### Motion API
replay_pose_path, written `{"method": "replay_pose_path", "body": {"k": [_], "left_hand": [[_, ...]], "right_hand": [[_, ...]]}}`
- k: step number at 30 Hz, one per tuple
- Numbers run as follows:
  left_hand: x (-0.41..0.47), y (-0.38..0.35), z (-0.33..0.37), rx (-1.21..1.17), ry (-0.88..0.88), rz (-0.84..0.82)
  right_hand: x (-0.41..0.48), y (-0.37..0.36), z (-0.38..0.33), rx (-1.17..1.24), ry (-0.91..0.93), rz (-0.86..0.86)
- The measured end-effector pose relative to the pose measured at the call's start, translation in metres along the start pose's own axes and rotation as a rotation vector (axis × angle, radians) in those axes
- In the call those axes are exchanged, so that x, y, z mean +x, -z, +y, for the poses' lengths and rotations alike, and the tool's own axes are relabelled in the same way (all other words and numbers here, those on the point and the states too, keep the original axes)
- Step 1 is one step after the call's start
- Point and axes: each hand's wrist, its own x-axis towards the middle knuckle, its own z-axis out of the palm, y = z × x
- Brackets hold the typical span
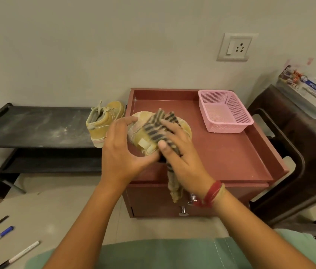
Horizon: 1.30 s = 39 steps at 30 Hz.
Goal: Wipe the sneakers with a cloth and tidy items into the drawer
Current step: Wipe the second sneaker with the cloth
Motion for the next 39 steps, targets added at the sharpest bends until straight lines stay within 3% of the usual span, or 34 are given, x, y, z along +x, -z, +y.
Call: {"method": "replay_pose_path", "body": {"k": [2, 6, 11, 14, 19, 23, 28, 32, 37, 39], "left_hand": [[0.001, 0.001, -0.001, -0.014, 0.021, 0.002], [0.001, 0.001, 0.0, -0.021, 0.102, 0.034], [0.002, 0.002, -0.005, -0.009, 0.108, 0.025], [0.002, 0.002, -0.003, -0.007, 0.127, 0.031], [0.001, 0.002, -0.003, -0.009, 0.106, 0.025], [0.0, 0.0, -0.003, 0.001, 0.122, 0.023], [0.0, 0.003, -0.005, 0.012, 0.106, 0.002], [-0.001, 0.001, -0.003, 0.024, 0.115, 0.005], [-0.001, -0.001, -0.001, 0.01, 0.109, 0.004], [0.0, -0.002, -0.003, 0.014, 0.124, 0.011]], "right_hand": [[-0.003, -0.001, 0.002, -0.017, 0.093, -0.084], [0.013, 0.006, 0.01, 0.149, -0.156, 0.091], [0.001, 0.0, 0.009, 0.069, 0.045, -0.089], [0.014, 0.004, 0.013, 0.127, -0.162, 0.012], [0.003, -0.001, 0.009, 0.017, 0.061, -0.082], [0.019, 0.005, 0.011, 0.102, -0.083, 0.069], [-0.002, 0.0, 0.003, -0.017, 0.101, -0.1], [0.016, 0.011, 0.011, 0.085, -0.069, 0.001], [-0.001, 0.006, 0.007, -0.068, 0.093, -0.135], [0.008, 0.007, 0.012, -0.016, 0.045, -0.108]]}}
